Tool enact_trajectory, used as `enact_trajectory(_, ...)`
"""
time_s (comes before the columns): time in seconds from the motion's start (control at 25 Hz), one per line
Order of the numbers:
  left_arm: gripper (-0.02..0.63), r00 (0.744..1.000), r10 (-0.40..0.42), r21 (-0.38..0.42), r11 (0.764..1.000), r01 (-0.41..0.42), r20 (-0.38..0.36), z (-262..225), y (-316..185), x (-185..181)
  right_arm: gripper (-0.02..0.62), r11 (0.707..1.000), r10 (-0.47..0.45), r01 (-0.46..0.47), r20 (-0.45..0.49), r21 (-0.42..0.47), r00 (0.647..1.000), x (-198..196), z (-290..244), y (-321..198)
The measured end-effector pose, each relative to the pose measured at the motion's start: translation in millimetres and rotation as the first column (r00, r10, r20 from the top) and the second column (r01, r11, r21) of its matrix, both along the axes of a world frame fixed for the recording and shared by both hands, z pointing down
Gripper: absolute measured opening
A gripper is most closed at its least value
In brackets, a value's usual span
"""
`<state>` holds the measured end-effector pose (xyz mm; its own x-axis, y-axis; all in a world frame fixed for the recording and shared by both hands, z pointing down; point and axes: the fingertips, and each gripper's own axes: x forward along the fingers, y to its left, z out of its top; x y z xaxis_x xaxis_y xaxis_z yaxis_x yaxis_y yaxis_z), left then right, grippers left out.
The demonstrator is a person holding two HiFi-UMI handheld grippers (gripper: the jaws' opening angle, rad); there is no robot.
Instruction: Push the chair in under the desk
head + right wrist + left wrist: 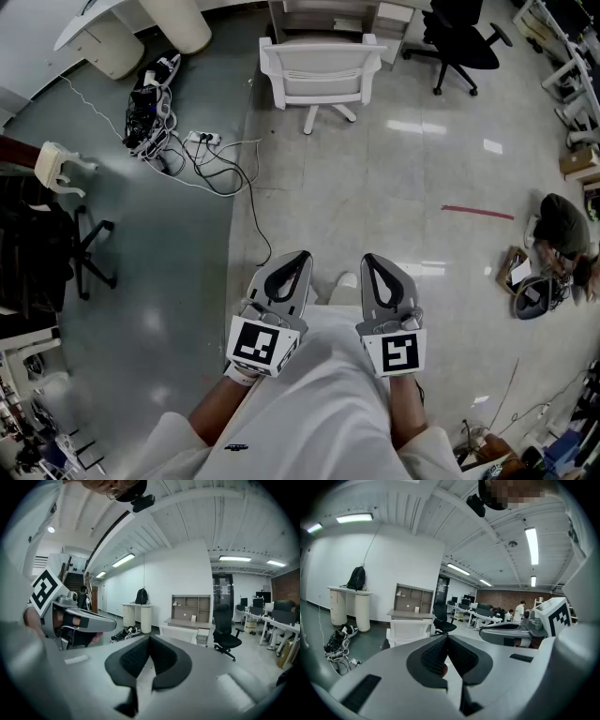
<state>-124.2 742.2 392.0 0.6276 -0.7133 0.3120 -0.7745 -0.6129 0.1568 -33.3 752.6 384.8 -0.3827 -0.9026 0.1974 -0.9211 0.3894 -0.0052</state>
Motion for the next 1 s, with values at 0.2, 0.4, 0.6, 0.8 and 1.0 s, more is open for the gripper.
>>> enact_trajectory(0.2,0.008,0.999,-0.03,0.016,0.999,0.03,-0.016,-9,-3,-23,0.012,0.999,-0.026,0.025,0.015,0.027,1.0,-22,-13,-7)
enact_trajectory(0.4,0.008,0.999,-0.044,0.005,0.999,0.044,-0.018,-4,-3,-15,0.012,0.997,-0.024,0.025,-0.013,0.071,1.0,-13,-20,-13)
enact_trajectory(0.6,0.007,0.999,-0.045,0.014,0.999,0.045,-0.006,-7,-16,15,0.012,0.999,0.009,-0.012,0.058,0.042,0.998,31,-11,-20)
enact_trajectory(0.8,0.008,0.998,-0.068,0.036,0.997,0.067,0.018,-13,-20,52,0.012,1.0,-0.03,0.028,0.097,0.014,0.995,80,6,-16)
enact_trajectory(1.0,0.007,0.994,-0.107,0.04,0.994,0.105,0.033,-9,-23,76,0.011,0.998,-0.058,0.055,0.081,0.032,0.995,108,11,-22)
